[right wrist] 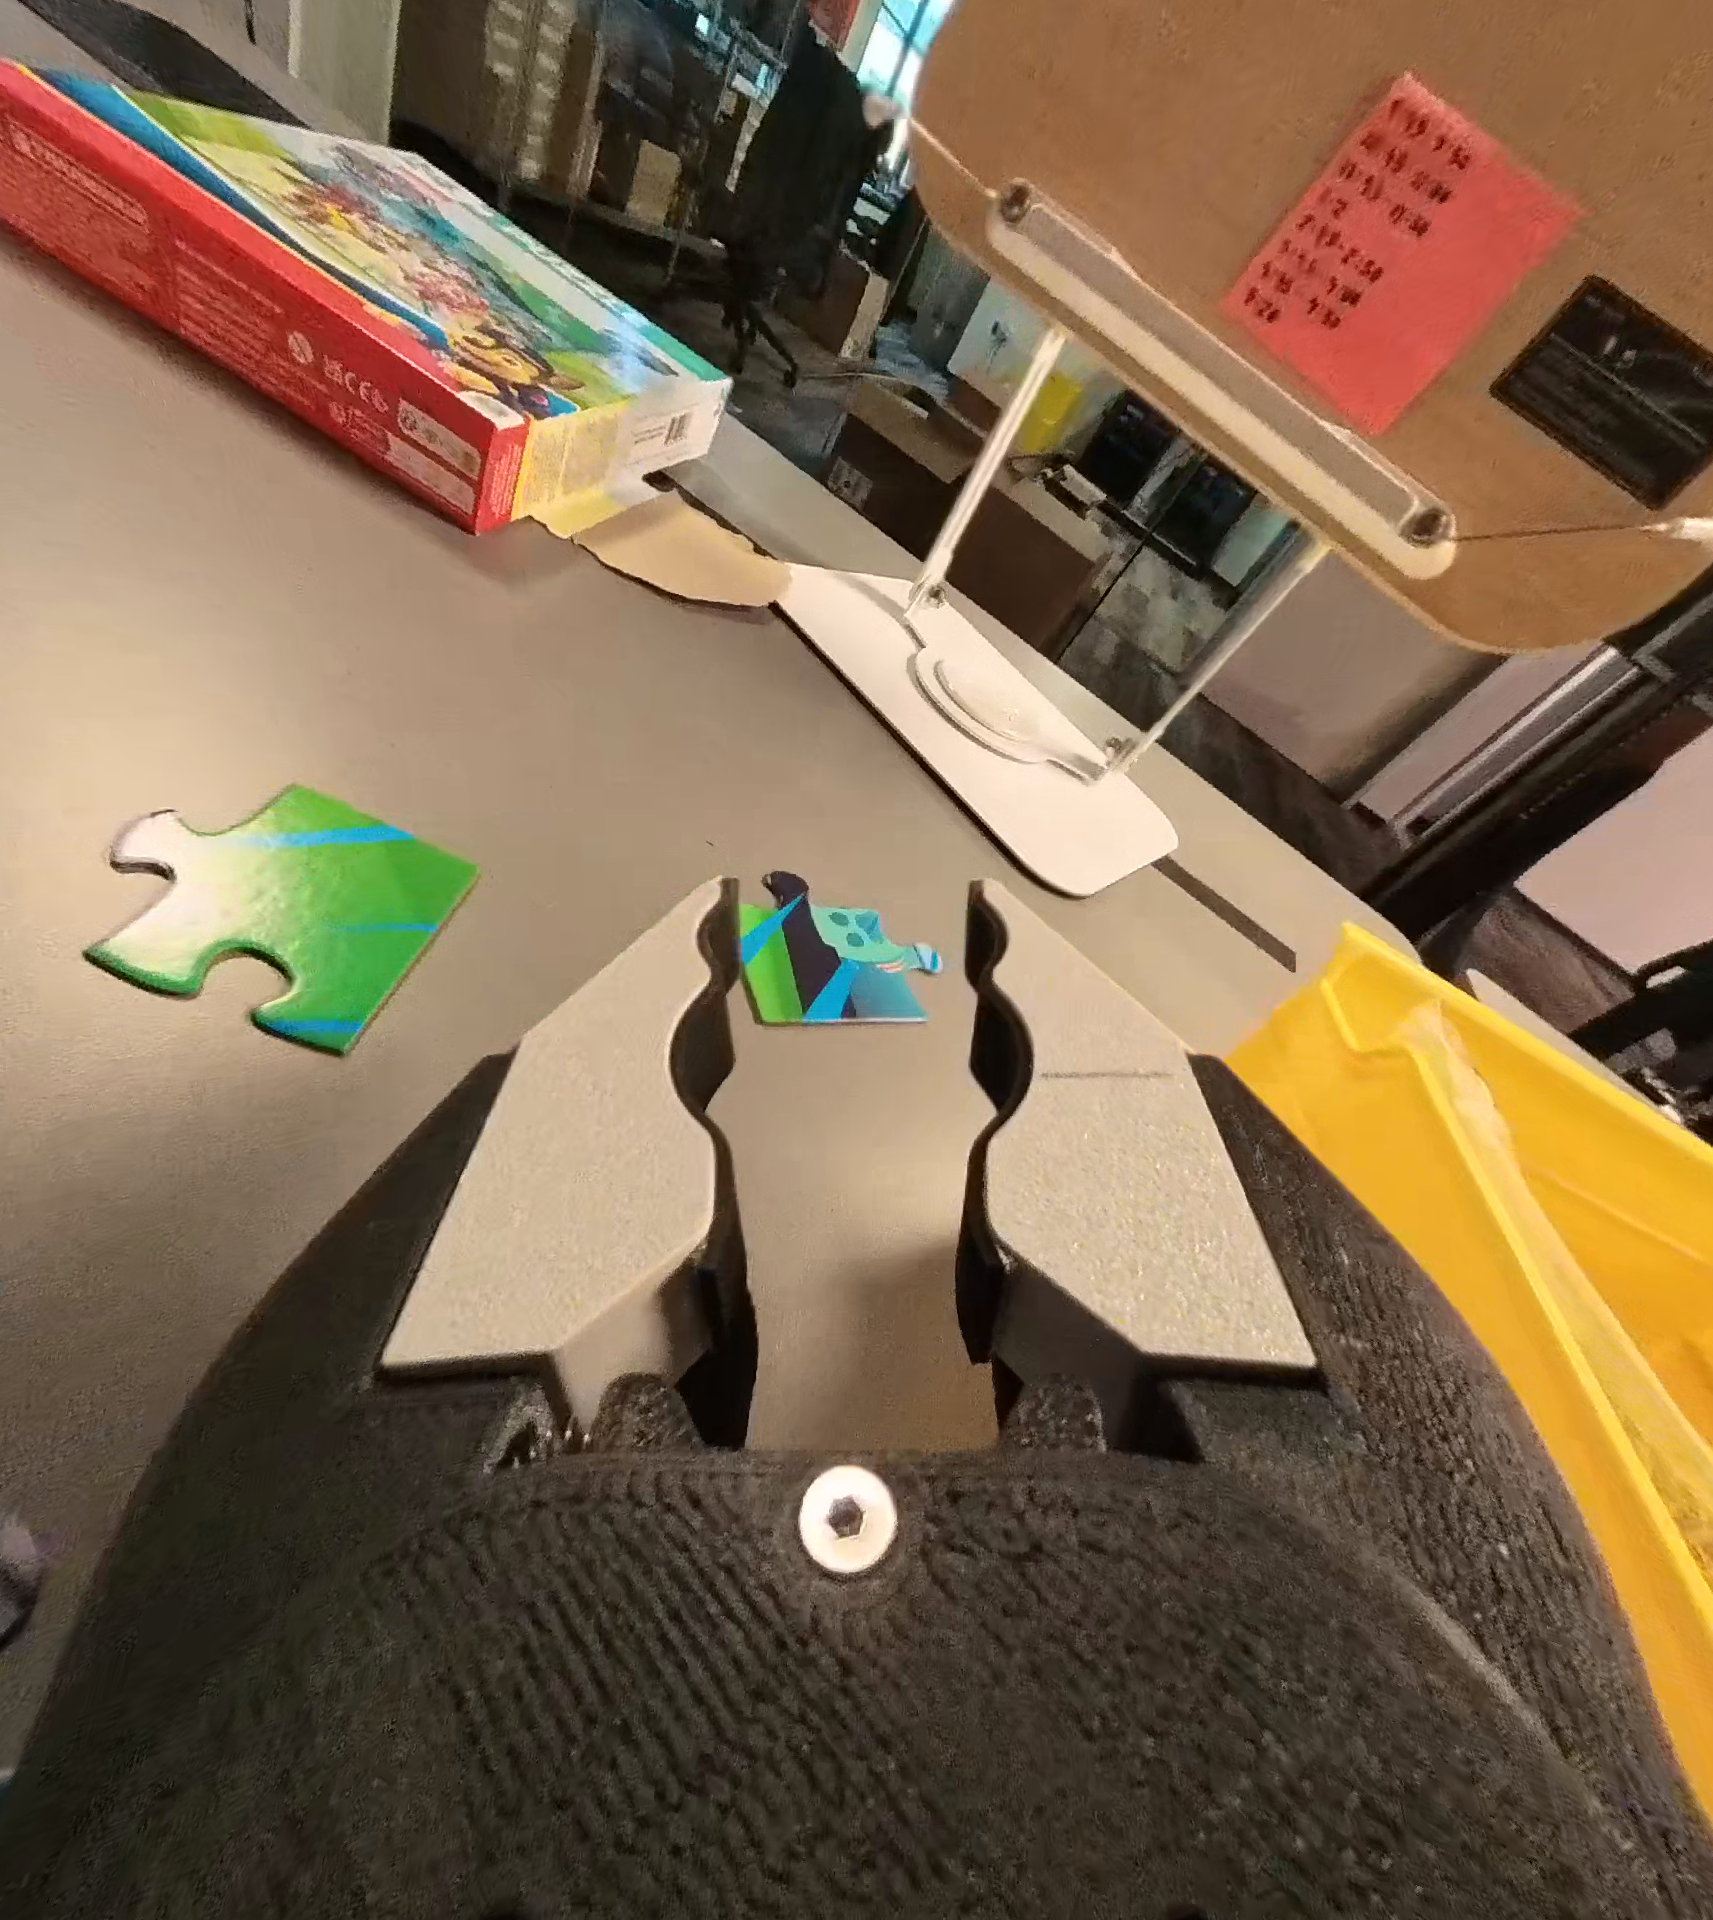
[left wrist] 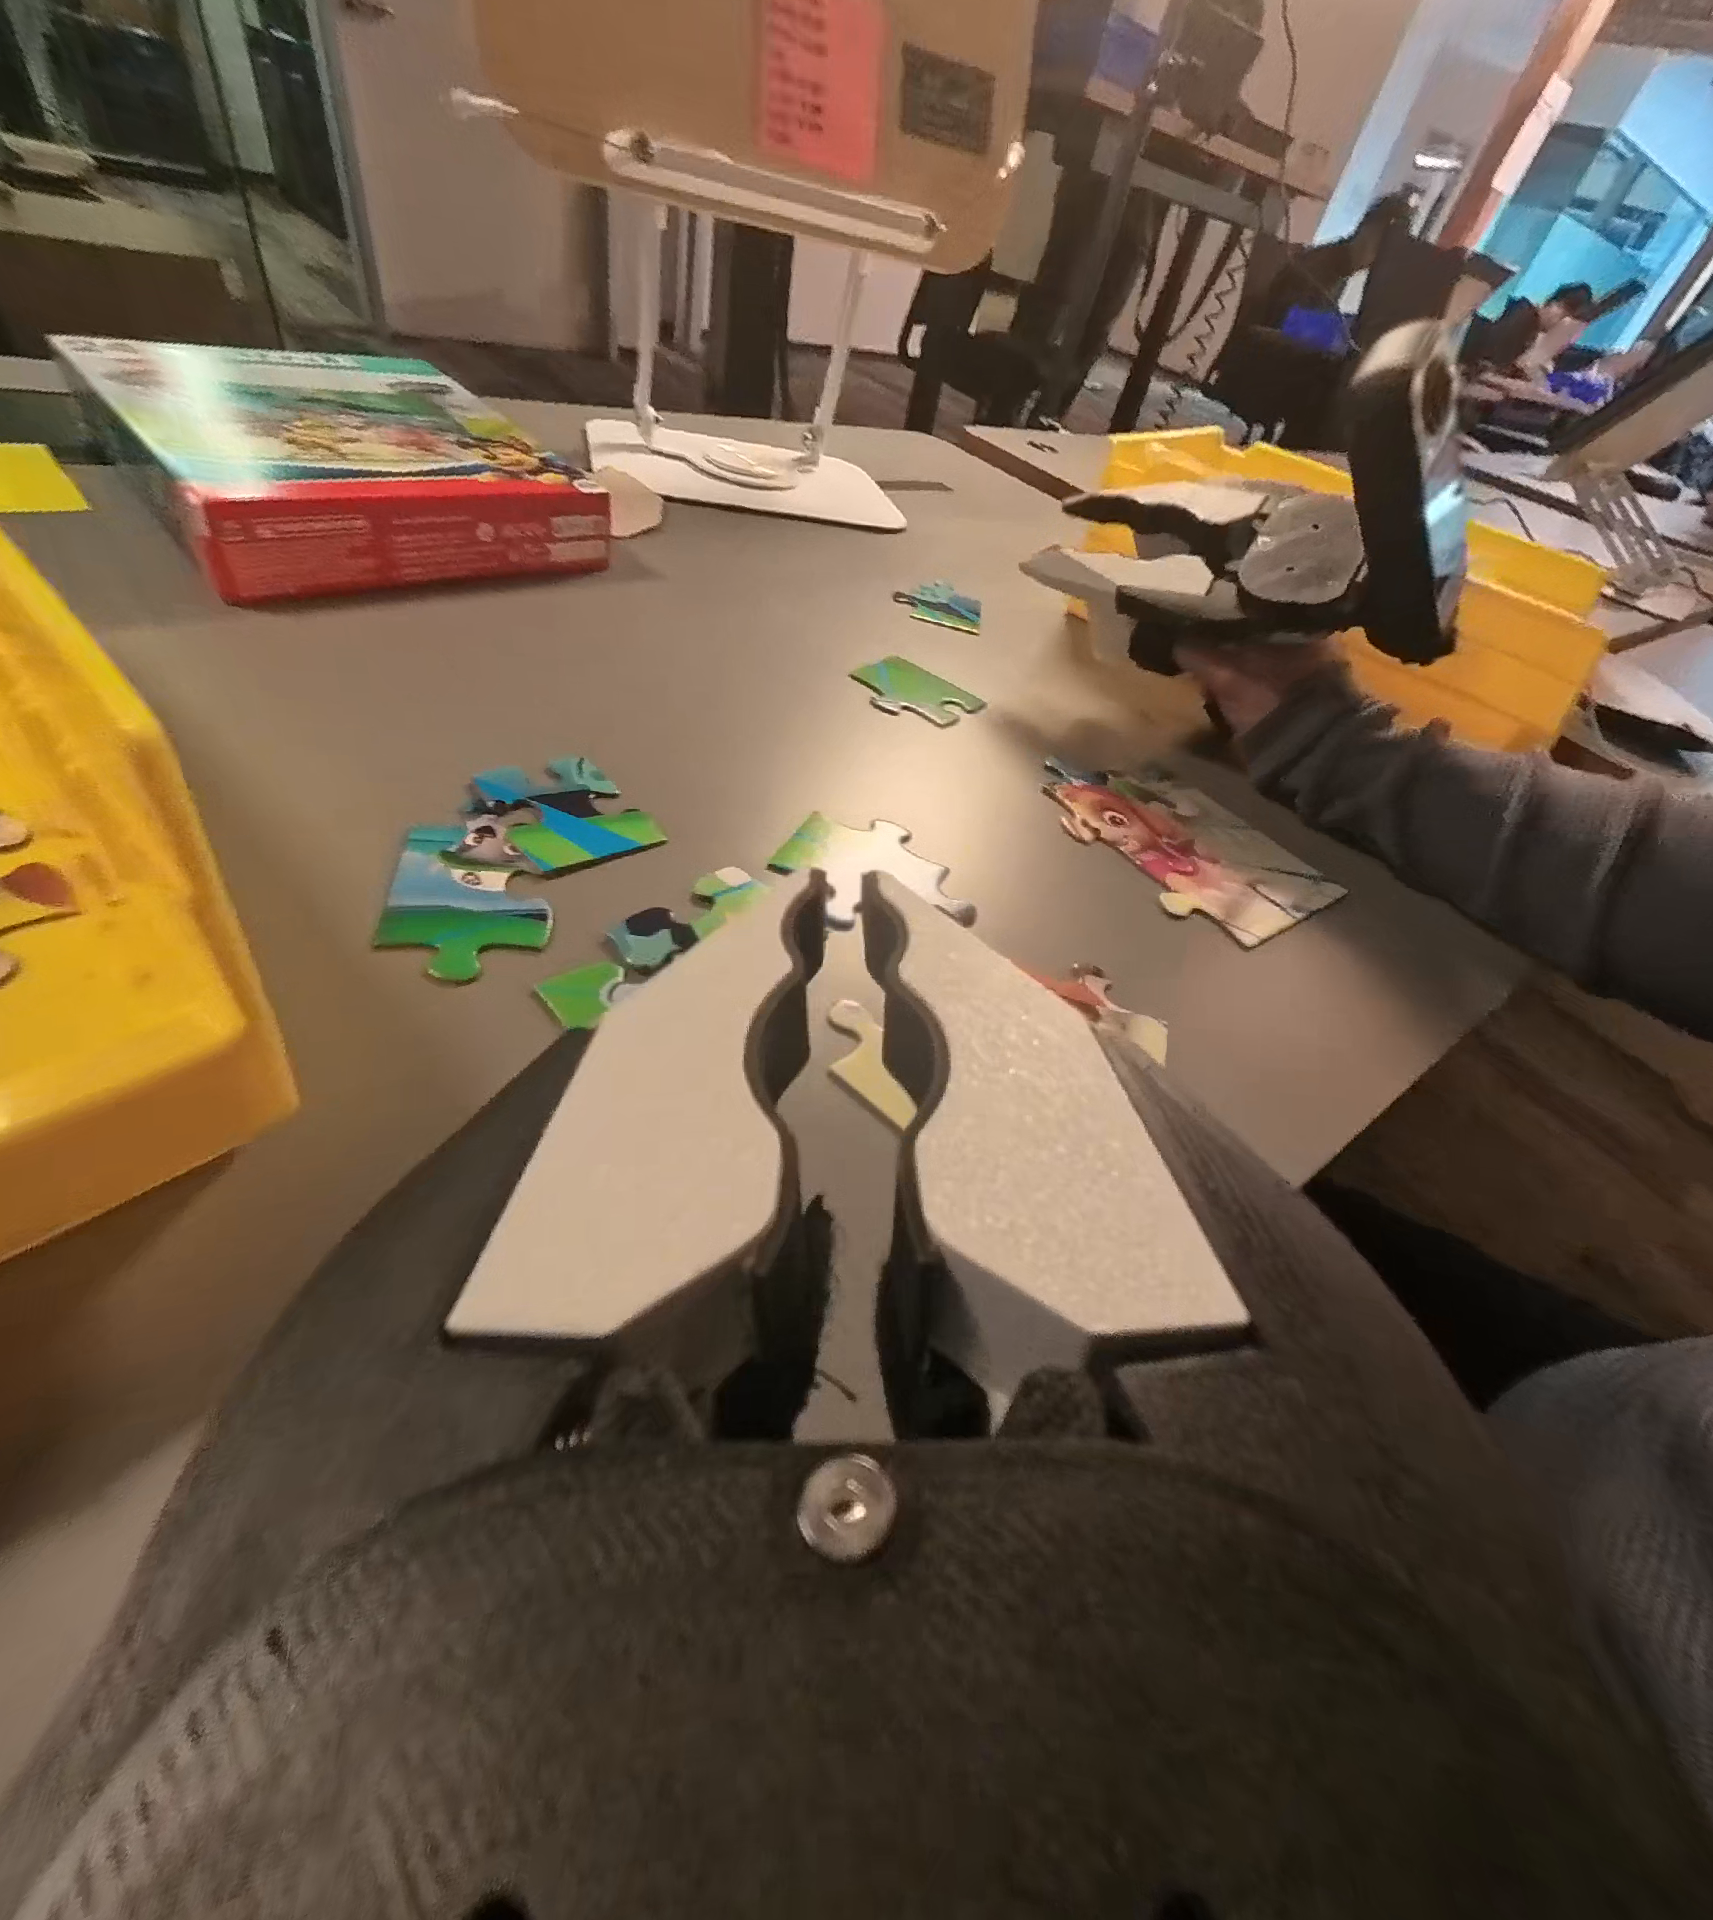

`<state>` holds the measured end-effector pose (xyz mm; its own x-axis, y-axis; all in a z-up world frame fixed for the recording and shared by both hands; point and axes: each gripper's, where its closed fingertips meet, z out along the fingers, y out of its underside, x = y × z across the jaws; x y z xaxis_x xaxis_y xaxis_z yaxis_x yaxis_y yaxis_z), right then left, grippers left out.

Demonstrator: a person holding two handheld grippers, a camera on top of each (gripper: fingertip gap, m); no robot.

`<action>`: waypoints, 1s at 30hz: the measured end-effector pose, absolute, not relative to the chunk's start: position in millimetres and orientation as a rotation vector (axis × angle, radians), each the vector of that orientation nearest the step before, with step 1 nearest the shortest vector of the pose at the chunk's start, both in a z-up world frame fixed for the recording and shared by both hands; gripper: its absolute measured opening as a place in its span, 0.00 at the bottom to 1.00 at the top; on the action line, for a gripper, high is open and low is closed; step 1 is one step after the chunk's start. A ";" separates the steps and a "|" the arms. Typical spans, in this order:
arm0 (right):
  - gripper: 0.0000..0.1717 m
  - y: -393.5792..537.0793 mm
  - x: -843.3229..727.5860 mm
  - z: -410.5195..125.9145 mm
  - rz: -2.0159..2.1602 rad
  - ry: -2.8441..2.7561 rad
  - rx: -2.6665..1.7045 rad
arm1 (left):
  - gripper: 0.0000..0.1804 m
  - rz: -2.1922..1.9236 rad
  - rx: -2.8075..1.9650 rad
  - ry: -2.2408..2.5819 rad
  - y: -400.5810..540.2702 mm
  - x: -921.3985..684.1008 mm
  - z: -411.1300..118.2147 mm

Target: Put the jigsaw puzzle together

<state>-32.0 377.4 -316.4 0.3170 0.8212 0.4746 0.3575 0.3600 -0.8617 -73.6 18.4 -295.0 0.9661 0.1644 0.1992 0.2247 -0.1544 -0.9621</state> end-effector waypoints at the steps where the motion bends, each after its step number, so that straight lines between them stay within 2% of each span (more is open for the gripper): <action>1: 0.25 376.9 -33.4 -315.4 0.437 -1.275 -1.218 | 0.03 -0.048 -1.719 -0.311 16.1 -77.2 -294.6; 5: 0.23 378.1 -30.4 -312.5 0.442 -1.250 -1.218 | 0.07 0.053 -1.660 -0.377 1.3 -101.3 -284.9; 12: 0.21 377.7 -28.1 -308.9 0.473 -1.229 -1.215 | 0.12 0.371 -1.555 -0.437 -45.4 -173.4 -232.9; 15: 0.21 376.9 -27.9 -308.8 0.464 -1.231 -1.207 | 0.15 0.524 -1.617 -0.536 -69.6 -226.1 -222.5; 18: 0.21 378.3 -27.9 -308.9 0.459 -1.226 -1.210 | 0.14 0.531 -1.752 -0.500 -67.4 -269.1 -216.9; 21: 0.27 382.9 -25.2 -302.9 0.461 -1.177 -1.205 | 0.14 0.520 -1.975 -0.480 -57.5 -317.2 -227.1; 24: 0.27 385.2 -22.9 -301.1 0.495 -1.151 -1.224 | 0.15 0.427 -2.230 -0.450 -42.9 -352.5 -249.1; 25: 0.27 385.7 -22.4 -300.7 0.503 -1.145 -1.228 | 0.12 0.376 -2.314 -0.408 -34.4 -358.2 -258.6; 28: 0.27 386.4 -22.5 -301.1 0.509 -1.145 -1.235 | 0.13 0.412 -2.743 -0.269 -37.5 -379.8 -307.5; 30: 0.27 386.0 -23.5 -302.3 0.499 -1.155 -1.233 | 0.16 0.146 -2.930 -0.307 -36.2 -368.2 -333.7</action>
